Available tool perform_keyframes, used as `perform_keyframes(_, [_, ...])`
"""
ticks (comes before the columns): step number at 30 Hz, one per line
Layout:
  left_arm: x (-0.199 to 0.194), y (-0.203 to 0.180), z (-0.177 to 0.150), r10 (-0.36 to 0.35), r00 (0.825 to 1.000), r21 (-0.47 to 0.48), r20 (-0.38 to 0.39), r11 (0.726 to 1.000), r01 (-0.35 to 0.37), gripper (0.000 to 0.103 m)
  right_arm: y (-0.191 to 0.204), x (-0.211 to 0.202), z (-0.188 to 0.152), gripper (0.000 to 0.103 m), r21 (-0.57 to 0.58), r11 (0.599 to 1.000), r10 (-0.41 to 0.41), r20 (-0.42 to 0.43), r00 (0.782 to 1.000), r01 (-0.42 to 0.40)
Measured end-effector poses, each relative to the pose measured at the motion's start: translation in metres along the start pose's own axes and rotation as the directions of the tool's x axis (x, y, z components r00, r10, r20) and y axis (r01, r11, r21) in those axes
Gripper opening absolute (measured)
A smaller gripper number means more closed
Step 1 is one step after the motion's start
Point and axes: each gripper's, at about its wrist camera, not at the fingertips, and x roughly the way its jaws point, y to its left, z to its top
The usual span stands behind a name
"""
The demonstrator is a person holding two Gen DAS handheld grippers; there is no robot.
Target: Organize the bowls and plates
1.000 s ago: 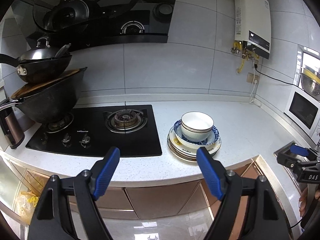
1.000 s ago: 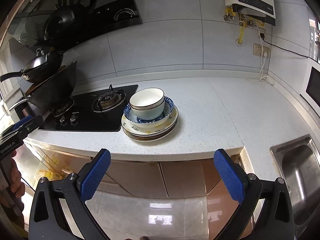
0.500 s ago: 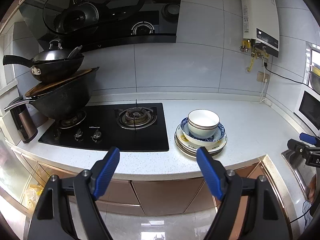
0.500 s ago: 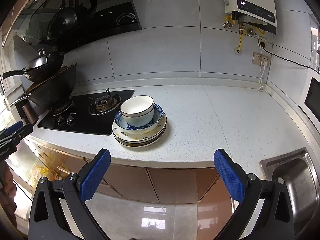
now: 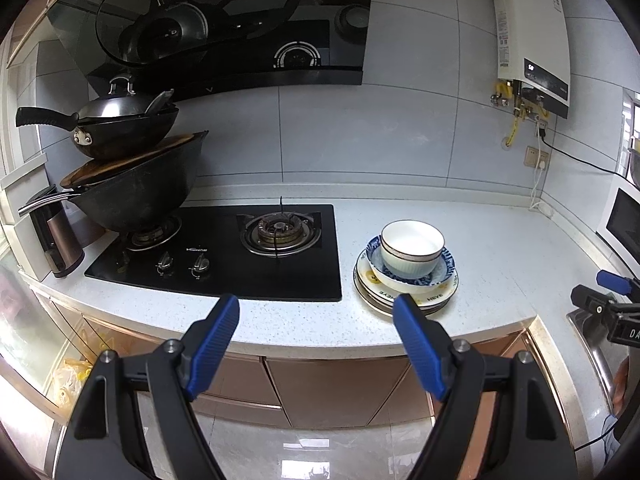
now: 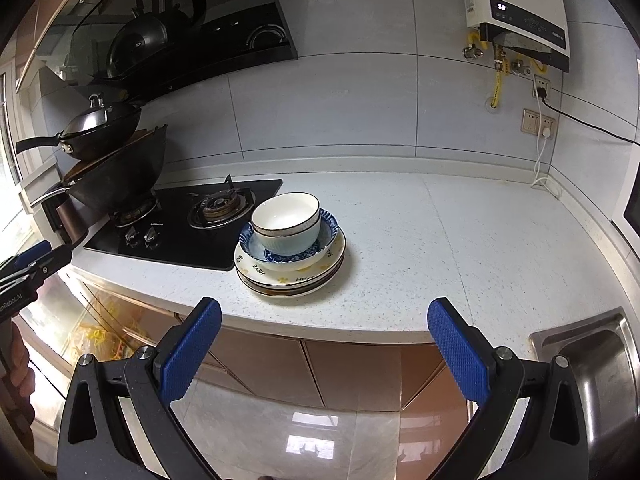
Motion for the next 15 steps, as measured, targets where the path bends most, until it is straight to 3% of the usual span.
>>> perform_keyframes(15, [0.006,0.023,0.004,-0.012,0.999,-0.046,-0.040,0.999,0.010,0.079,0.002,-0.006,0.003,0.102,0.002,1.000,-0.026,0.004,1.000,0.026])
